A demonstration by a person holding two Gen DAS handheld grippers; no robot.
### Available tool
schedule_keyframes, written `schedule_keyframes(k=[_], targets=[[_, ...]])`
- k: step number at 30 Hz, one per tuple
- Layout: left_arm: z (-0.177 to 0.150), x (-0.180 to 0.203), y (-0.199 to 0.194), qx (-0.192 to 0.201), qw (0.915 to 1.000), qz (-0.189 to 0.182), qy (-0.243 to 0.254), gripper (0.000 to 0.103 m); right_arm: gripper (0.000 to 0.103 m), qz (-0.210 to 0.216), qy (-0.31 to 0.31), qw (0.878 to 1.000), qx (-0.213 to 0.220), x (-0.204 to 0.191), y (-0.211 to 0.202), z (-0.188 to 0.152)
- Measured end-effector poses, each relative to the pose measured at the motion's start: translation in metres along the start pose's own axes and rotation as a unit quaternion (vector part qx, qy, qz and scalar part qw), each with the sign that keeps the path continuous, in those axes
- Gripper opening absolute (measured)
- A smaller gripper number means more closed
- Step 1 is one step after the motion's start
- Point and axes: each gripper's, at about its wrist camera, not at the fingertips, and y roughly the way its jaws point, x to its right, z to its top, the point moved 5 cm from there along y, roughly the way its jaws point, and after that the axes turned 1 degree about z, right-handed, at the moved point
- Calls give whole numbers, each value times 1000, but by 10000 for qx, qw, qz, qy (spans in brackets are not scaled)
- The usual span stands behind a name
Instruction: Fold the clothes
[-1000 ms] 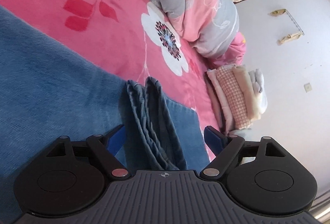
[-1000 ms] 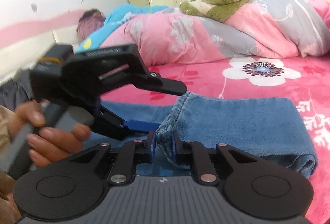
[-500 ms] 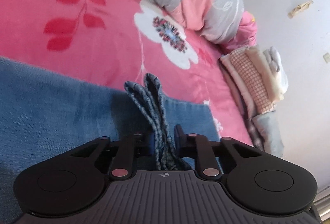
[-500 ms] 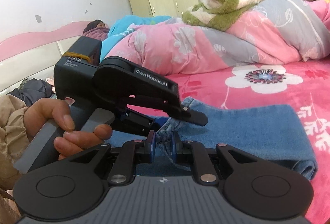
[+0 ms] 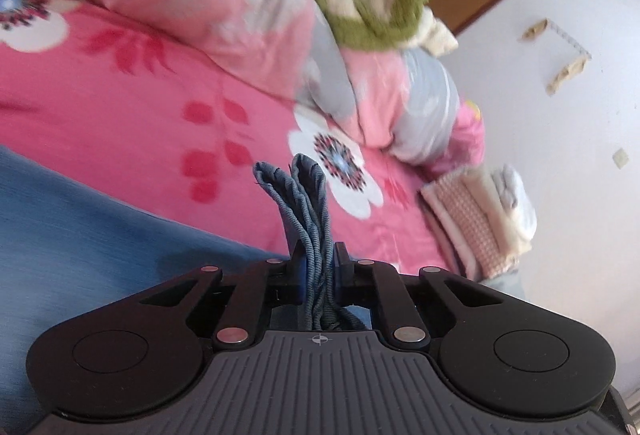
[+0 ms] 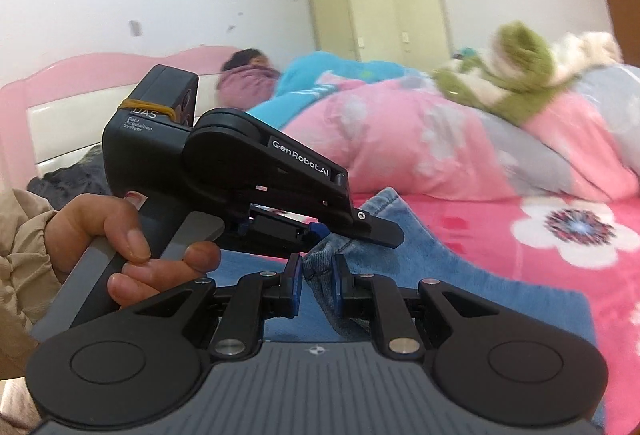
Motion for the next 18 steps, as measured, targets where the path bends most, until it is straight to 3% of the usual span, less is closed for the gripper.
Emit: schedule_keyframes(k=[9, 18], targets=[[26, -67, -79, 501, 9983, 137, -249, 9, 16, 522, -343, 9977, -277, -80, 56, 18], [22, -161, -140, 935, 9902, 159, -1023, 9, 16, 990, -855, 9884, -769, -167, 118, 7]])
